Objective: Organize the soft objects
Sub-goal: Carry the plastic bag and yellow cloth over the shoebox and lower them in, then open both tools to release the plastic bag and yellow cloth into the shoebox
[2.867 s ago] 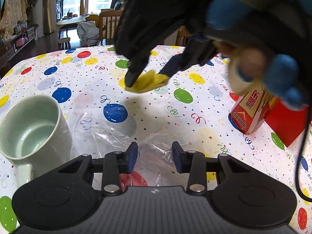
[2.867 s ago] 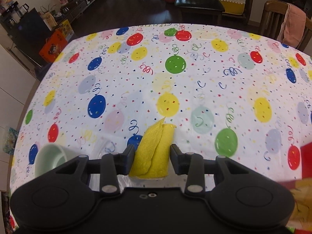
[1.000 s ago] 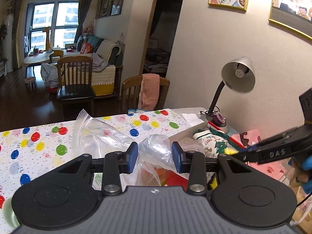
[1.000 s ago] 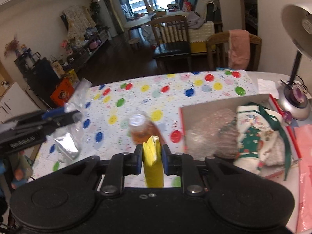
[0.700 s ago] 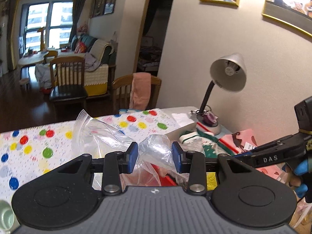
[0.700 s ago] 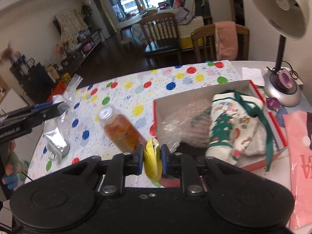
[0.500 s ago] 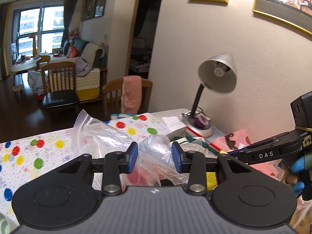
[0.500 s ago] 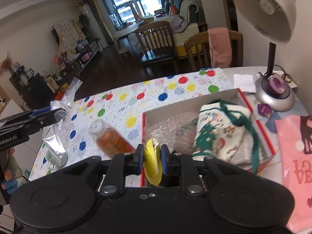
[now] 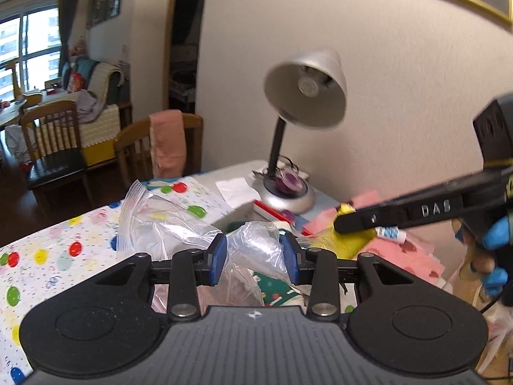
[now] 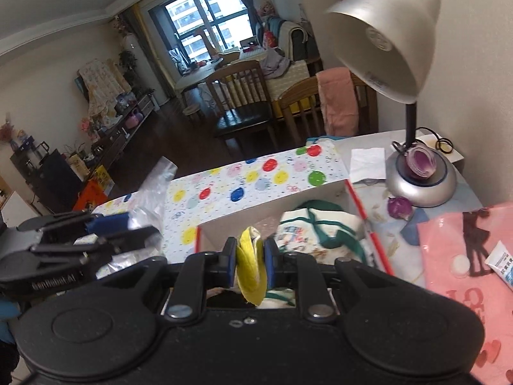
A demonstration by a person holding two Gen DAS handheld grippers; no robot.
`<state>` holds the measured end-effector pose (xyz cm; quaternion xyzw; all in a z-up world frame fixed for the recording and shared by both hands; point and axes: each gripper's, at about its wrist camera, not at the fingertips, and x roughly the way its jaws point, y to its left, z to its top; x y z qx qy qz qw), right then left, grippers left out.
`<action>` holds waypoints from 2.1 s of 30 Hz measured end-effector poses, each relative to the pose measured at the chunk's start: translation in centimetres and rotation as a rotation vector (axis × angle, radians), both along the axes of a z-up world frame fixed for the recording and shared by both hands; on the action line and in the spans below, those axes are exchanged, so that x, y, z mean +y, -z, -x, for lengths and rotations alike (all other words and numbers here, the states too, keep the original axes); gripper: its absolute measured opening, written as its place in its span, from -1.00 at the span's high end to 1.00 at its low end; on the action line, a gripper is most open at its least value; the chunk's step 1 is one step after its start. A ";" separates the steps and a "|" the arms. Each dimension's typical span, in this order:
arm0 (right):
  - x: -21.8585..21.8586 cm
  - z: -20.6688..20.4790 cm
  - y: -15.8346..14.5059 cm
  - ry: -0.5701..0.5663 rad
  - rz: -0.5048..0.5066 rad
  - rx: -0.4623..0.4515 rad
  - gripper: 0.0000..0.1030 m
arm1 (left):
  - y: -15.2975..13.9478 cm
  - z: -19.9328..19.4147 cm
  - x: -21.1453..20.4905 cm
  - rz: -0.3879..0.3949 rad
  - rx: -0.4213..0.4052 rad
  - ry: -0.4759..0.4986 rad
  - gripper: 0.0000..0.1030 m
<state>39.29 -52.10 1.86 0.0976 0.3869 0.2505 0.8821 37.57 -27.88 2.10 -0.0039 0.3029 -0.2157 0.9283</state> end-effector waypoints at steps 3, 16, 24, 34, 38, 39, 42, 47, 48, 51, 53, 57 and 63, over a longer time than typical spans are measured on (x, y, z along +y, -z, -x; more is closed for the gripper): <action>-1.0 -1.0 0.9 0.009 0.006 0.019 0.68 | 1.2 -1.0 -2.0 -0.032 0.022 0.024 0.29; -2.3 -4.4 6.5 -0.005 0.059 0.147 0.68 | 7.5 -5.9 -4.9 -0.066 0.173 -0.009 0.29; -2.1 -5.9 9.1 -0.017 0.067 0.187 0.68 | 10.3 -7.6 -5.2 -0.075 0.238 -0.046 0.29; -2.3 -6.8 9.8 -0.014 0.083 0.189 0.60 | 13.2 -8.4 -5.1 -0.067 0.314 -0.073 0.27; -2.6 -7.2 9.8 -0.009 0.082 0.190 0.49 | 13.6 -8.5 -5.0 -0.063 0.329 -0.080 0.11; -2.6 -7.2 9.7 -0.006 0.082 0.190 0.46 | 13.7 -8.5 -4.9 -0.059 0.332 -0.081 -0.02; -2.8 -7.1 9.4 0.002 0.081 0.181 0.39 | 13.6 -8.3 -4.6 -0.053 0.325 -0.090 -0.26; -2.7 -6.4 8.8 -0.013 0.082 0.166 0.30 | 13.0 -7.6 -4.1 -0.027 0.311 -0.100 -0.30; -2.5 -6.2 8.6 -0.021 0.086 0.157 0.28 | 12.8 -7.4 -4.1 -0.024 0.306 -0.099 -0.30; -1.8 -5.1 8.0 -0.045 0.100 0.130 0.18 | 12.2 -6.8 -3.9 -0.014 0.288 -0.102 -0.33; -1.2 -4.3 7.6 -0.059 0.108 0.117 0.12 | 11.7 -6.3 -3.7 -0.003 0.280 -0.105 -0.42; -0.2 -2.9 6.8 -0.081 0.117 0.090 0.00 | 10.5 -5.2 -3.1 0.019 0.251 -0.107 -0.43; 1.2 -0.4 5.1 -0.096 0.120 0.037 -0.10 | 8.2 -2.7 -1.9 0.037 0.198 -0.097 -0.43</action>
